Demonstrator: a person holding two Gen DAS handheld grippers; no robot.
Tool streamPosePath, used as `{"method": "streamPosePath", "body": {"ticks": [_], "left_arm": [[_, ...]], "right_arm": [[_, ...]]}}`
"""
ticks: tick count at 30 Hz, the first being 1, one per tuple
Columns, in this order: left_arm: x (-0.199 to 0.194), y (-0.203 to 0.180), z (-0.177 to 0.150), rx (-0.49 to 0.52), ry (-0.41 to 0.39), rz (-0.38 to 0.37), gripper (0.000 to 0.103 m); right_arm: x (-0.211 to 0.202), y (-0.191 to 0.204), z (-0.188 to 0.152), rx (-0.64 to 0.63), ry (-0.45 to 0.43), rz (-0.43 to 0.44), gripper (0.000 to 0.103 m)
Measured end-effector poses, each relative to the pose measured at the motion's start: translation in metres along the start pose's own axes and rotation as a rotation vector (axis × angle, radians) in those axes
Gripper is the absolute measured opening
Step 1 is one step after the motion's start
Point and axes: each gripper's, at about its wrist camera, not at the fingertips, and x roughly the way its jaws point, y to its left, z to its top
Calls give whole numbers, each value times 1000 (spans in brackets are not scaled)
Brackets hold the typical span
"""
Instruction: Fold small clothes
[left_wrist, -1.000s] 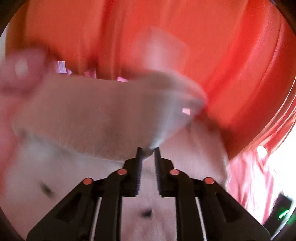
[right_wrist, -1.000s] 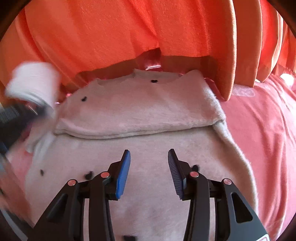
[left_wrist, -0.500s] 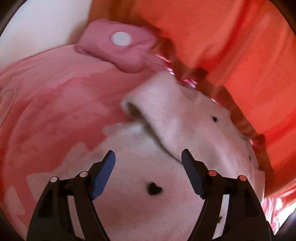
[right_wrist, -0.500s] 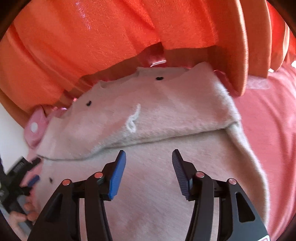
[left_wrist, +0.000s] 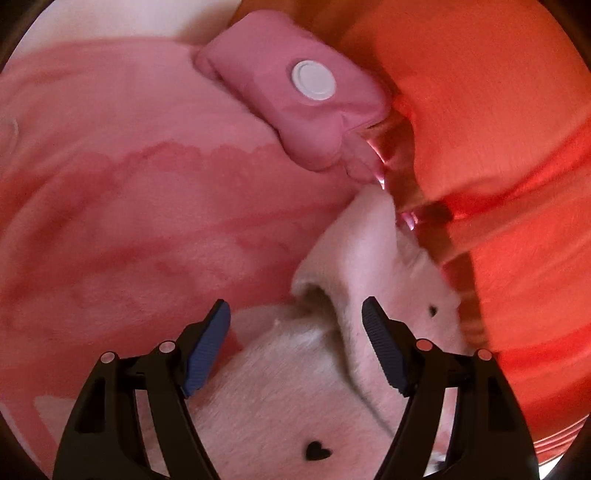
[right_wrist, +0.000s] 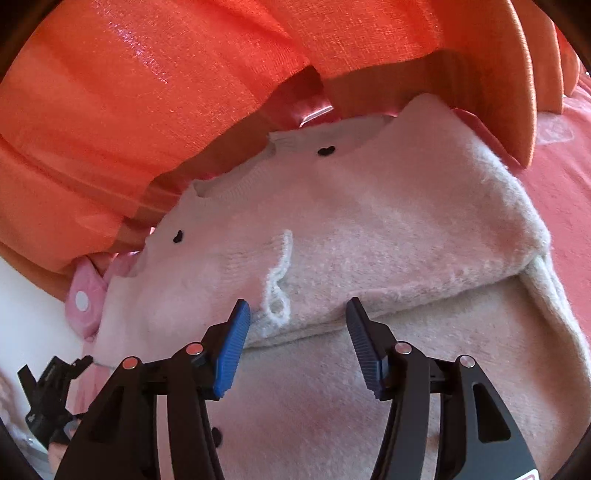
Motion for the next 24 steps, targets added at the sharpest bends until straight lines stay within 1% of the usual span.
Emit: {"method": "streamPosePath", "body": {"ticks": [2, 3, 4, 5, 6, 7, 8, 9, 10, 12, 13, 14, 15, 16, 17, 18, 19, 20, 21, 22, 24], "left_arm": [[5, 4, 2, -30, 28, -30, 69], [9, 5, 2, -33, 42, -33, 68], [12, 5, 2, -32, 53, -36, 64], [16, 5, 3, -36, 67, -42, 58], [19, 6, 4, -43, 73, -49, 56], [21, 8, 5, -53, 72, -56, 49], [22, 8, 6, -57, 72, -61, 40], [23, 8, 7, -58, 76, -74, 34], [24, 8, 8, -57, 79, -85, 26], [24, 7, 8, -48, 76, -91, 24], [23, 7, 8, -42, 72, -84, 22], [24, 6, 6, -37, 73, -77, 22], [26, 6, 5, -34, 80, -73, 22], [28, 6, 4, -33, 87, -74, 22], [30, 5, 1, -28, 92, -75, 22], [32, 2, -1, -15, 94, -70, 22], [32, 0, -3, 4, 88, -54, 21], [31, -4, -6, 36, 67, -26, 21], [32, -7, -7, 61, 58, -13, 21], [32, -9, -8, 76, 53, -3, 21], [33, -11, -9, 90, 47, 10, 21]], "right_arm": [[3, 3, 0, -10, -1, -1, 55], [5, 6, 0, -15, -5, -5, 55], [5, 9, -1, -28, -13, -9, 51], [7, 13, -1, -46, -17, -14, 44], [7, 15, -2, -61, -16, -17, 38], [9, 19, -2, -84, -10, -16, 21], [10, 22, -2, -99, -6, -18, 10], [8, 24, 0, -107, -14, -21, 9], [1, 26, 5, -109, -43, -2, 7], [-20, 31, 18, -101, -114, 48, 6], [-40, 32, 28, -94, -174, 89, 6], [-57, 32, 36, -94, -230, 112, 5], [-70, 31, 42, -101, -280, 103, 5], [-78, 24, 48, -116, -322, 48, 5], [-73, 14, 51, -123, -314, -20, 5], [-63, 4, 52, -120, -285, -85, 0], [-43, -17, 50, -100, -224, -204, 0], [-28, -33, 47, -80, -174, -261, 0], [-16, -49, 44, -43, -119, -280, 0], [-8, -66, 40, 18, -72, -256, 0], [-14, -75, 43, 66, -77, -194, 0]]}}
